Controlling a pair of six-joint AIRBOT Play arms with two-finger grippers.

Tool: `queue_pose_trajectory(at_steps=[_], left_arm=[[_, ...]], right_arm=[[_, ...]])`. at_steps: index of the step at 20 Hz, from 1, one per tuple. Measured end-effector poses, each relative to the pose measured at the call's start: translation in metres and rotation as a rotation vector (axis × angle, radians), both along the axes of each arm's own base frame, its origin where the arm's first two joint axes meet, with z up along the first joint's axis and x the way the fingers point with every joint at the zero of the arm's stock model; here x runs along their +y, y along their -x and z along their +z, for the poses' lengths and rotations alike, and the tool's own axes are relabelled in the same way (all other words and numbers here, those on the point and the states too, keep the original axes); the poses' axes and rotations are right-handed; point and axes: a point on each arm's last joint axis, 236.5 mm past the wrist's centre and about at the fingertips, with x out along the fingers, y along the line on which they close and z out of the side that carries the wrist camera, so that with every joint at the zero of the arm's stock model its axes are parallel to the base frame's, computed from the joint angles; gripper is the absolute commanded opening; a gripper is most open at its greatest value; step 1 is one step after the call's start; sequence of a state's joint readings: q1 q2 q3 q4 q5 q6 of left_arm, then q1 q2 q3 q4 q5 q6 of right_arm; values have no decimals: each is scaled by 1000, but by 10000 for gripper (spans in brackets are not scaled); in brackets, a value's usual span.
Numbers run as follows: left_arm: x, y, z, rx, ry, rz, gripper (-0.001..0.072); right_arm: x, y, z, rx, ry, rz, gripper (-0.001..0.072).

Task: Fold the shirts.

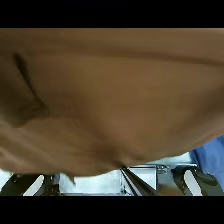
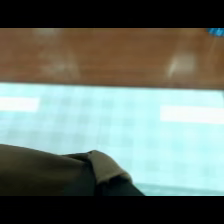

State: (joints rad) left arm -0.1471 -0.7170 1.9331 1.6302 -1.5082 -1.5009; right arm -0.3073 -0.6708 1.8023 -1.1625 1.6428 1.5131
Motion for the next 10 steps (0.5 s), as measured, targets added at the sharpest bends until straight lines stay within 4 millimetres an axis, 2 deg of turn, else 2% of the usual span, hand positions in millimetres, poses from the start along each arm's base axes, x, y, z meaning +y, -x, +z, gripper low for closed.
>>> queue_pose_trajectory(at_steps=[2, 5, 10], left_arm=[[-1, -31, -45, 136, -23, 18, 24], [-8, -91, -122, 311, -38, 45, 24], [-21, -199, -253, 494, 28, 119, 25]], right_arm=[[-1, -18, -34, 91, -47, 15, 25], [-1, -58, -97, 226, -136, 53, 25], [-8, -143, -202, 395, -292, 86, 25]])
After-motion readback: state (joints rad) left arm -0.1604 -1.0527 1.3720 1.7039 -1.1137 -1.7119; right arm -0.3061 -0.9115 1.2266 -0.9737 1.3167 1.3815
